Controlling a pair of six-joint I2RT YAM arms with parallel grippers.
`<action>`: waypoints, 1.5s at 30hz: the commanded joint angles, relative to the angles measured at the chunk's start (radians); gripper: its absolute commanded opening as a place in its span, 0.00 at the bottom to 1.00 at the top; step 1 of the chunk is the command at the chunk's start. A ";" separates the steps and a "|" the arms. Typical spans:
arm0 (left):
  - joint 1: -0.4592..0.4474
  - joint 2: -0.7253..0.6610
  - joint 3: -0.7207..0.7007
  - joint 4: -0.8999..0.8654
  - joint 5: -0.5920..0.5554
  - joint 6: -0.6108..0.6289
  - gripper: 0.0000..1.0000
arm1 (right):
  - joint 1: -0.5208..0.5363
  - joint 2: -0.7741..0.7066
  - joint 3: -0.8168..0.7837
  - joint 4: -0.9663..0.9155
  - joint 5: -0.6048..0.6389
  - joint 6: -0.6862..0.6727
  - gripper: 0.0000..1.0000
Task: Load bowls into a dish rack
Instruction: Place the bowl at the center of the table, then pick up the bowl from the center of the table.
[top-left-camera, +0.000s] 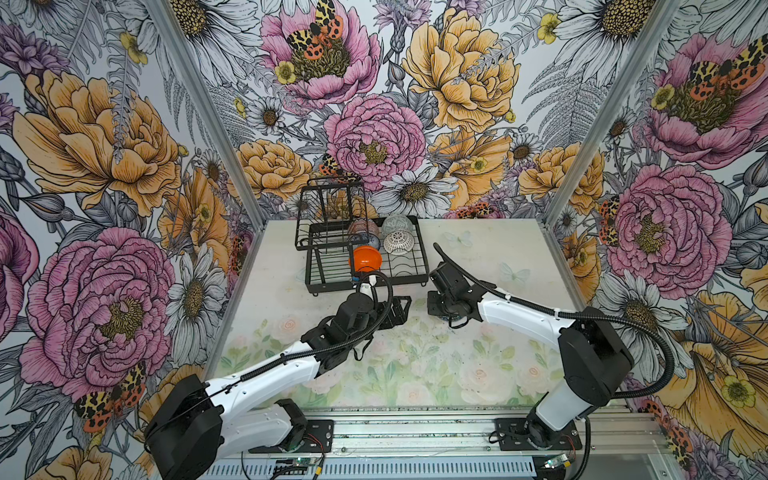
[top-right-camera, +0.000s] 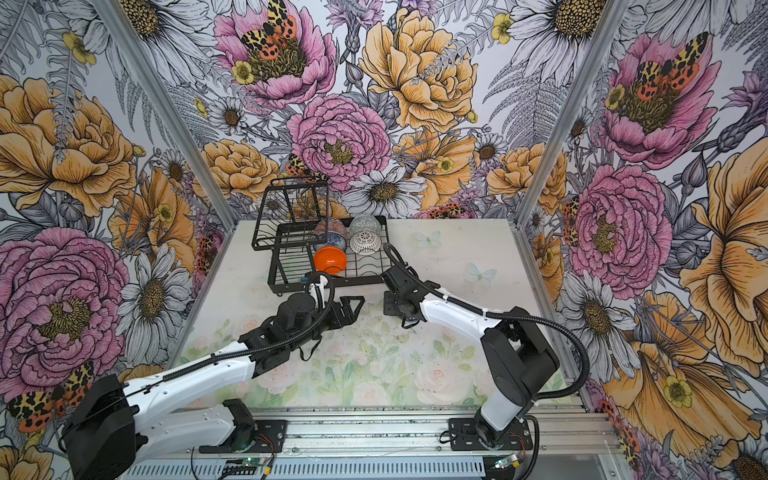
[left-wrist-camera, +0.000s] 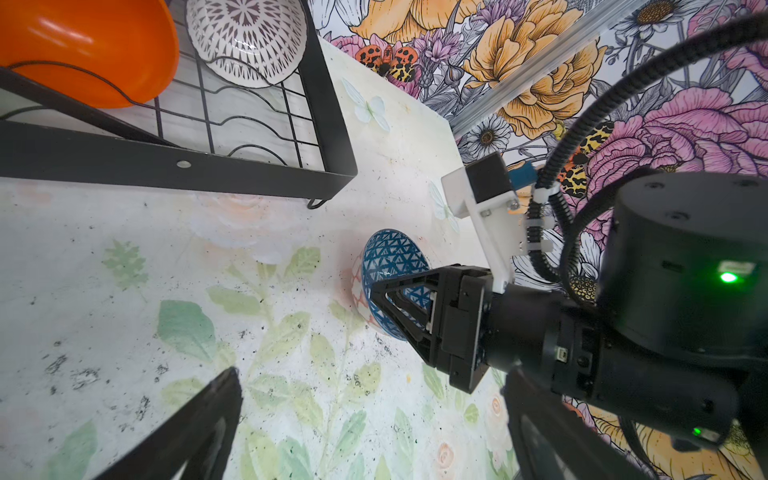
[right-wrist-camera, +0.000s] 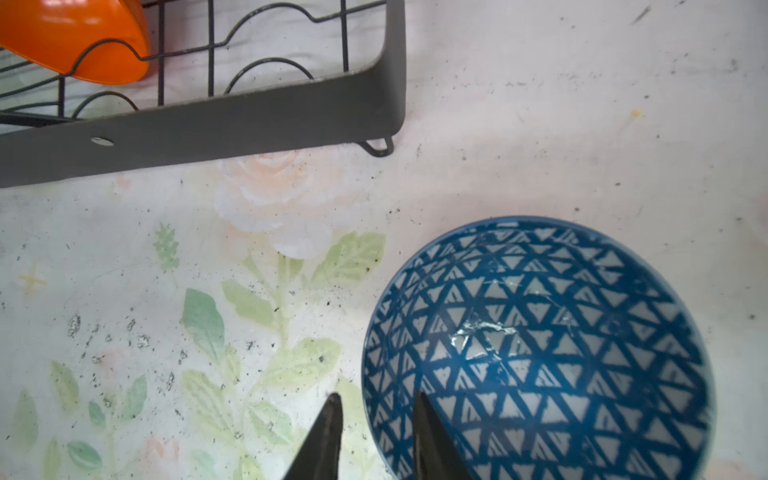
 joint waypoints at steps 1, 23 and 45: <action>0.003 -0.018 0.008 -0.001 -0.001 -0.003 0.99 | -0.018 -0.072 0.011 -0.002 -0.012 -0.008 0.40; -0.053 0.462 0.277 0.034 0.108 0.085 0.96 | -0.268 -0.444 -0.174 -0.011 -0.074 0.009 0.99; -0.050 0.789 0.472 -0.067 0.144 0.175 0.60 | -0.355 -0.549 -0.241 -0.009 -0.101 0.067 0.99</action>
